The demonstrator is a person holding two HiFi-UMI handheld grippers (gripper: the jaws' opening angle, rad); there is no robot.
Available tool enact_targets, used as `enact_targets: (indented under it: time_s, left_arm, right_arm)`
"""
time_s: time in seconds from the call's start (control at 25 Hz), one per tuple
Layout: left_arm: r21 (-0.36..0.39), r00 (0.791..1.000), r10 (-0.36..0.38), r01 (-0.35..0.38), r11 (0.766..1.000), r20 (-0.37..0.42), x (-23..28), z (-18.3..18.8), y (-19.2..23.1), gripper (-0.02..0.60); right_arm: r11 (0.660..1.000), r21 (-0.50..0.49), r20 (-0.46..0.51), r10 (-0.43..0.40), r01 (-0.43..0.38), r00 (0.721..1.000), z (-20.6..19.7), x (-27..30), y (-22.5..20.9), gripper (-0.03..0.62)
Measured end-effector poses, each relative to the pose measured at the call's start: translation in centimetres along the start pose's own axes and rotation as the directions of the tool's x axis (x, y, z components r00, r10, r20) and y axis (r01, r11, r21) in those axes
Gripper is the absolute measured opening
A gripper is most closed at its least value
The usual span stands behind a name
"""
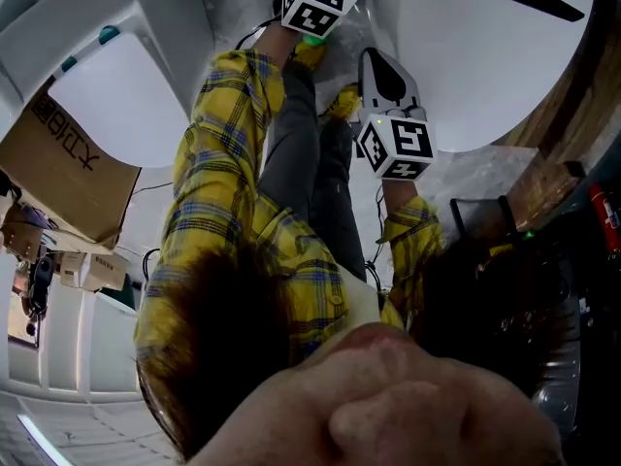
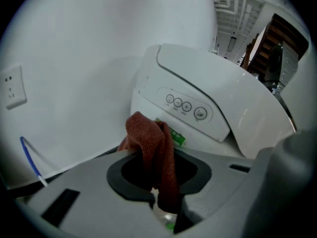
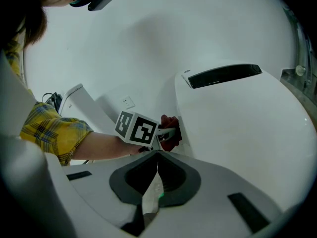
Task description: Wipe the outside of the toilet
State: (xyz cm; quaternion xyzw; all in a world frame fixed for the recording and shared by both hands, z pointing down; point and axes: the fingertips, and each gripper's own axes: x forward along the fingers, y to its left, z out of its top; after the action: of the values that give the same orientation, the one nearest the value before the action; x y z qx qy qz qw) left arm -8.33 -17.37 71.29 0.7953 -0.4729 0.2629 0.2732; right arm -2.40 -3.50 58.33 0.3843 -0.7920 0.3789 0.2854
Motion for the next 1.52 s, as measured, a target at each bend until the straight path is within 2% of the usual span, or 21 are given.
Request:
enact_targets:
  time_s: [0.48, 0.84, 1.08, 1.52]
  left_arm:
    - [-0.006, 0.997, -0.049, 0.049, 0.999, -0.058, -0.3, -3.7, -3.3, 0.095]
    - [-0.029, 0.994, -0.047, 0.045, 0.999, -0.095, -1.4, -6.4, -6.4, 0.095]
    - [-0.042, 0.993, -0.026, 0.021, 0.999, -0.116, -1.7, -8.2, -8.1, 0.097]
    - [-0.041, 0.984, -0.040, 0.033, 0.999, -0.176, -2.9, -12.2, -12.3, 0.095]
  right_arm:
    - [0.997, 0.069, 0.027, -0.038, 0.036, 0.999, -0.2, -1.6, -2.3, 0.026]
    - [0.995, 0.087, 0.056, -0.053, 0.048, 0.997, -0.8, -3.2, -3.1, 0.026]
    - [0.993, 0.102, 0.058, -0.067, 0.061, 0.996, -2.6, -4.8, -3.9, 0.026]
    - [0.990, 0.118, 0.076, -0.080, 0.071, 0.994, -4.9, -7.3, -4.9, 0.026]
